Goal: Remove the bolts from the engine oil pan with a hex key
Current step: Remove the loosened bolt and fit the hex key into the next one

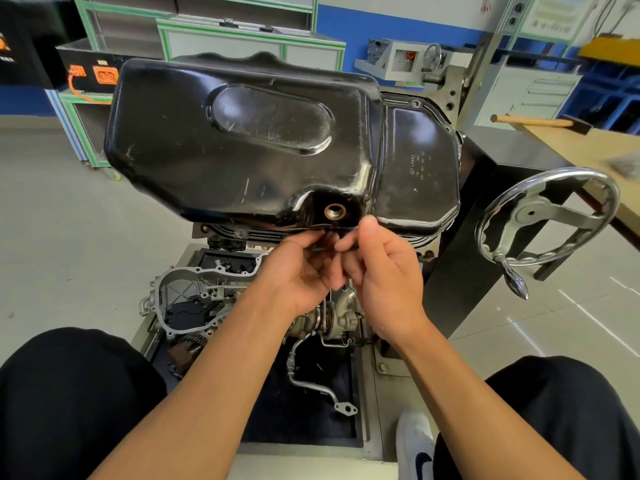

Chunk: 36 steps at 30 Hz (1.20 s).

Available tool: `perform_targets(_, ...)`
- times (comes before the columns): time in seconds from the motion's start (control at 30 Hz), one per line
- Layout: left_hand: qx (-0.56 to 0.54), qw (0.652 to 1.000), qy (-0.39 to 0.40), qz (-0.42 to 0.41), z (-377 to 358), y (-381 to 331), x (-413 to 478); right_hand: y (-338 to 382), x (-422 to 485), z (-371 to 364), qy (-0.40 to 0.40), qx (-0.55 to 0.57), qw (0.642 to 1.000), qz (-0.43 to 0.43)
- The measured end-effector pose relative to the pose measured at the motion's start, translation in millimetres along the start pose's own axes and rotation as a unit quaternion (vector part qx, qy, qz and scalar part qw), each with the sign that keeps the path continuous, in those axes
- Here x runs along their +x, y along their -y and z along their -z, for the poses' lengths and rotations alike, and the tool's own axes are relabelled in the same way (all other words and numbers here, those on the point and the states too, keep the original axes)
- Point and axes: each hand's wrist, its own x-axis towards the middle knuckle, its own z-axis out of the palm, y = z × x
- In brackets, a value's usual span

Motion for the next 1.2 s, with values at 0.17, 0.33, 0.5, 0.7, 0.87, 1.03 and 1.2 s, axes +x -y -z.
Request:
perform_targets(0.17,0.022,0.998,0.003,-0.061,-6,6,3,-1,7,11,-0.005,0.047,0.998,-0.051)
perform_targets(0.33,0.161,0.987,0.013,-0.012,15,-17,7,-3,2,14,-0.018,0.034,0.998,-0.057)
perform_targets(0.5,0.189,0.982,0.023,-0.019,30,-14,12,-2,-3,21,-0.027,0.042,0.997,-0.067)
perform_targets(0.7,0.186,0.982,0.032,-0.024,33,-14,12,2,-3,27,-0.049,0.025,0.997,-0.061)
perform_targets(0.87,0.213,0.975,0.046,-0.031,33,-12,9,6,-3,25,-0.058,-0.019,0.998,-0.029)
perform_targets(1.03,0.2,0.977,0.052,-0.042,31,-9,3,9,-7,22,-0.065,-0.064,0.996,0.019)
perform_targets(1.2,0.324,0.934,0.023,-0.15,26,-5,-3,10,-11,24,-0.098,-0.153,0.977,0.11)
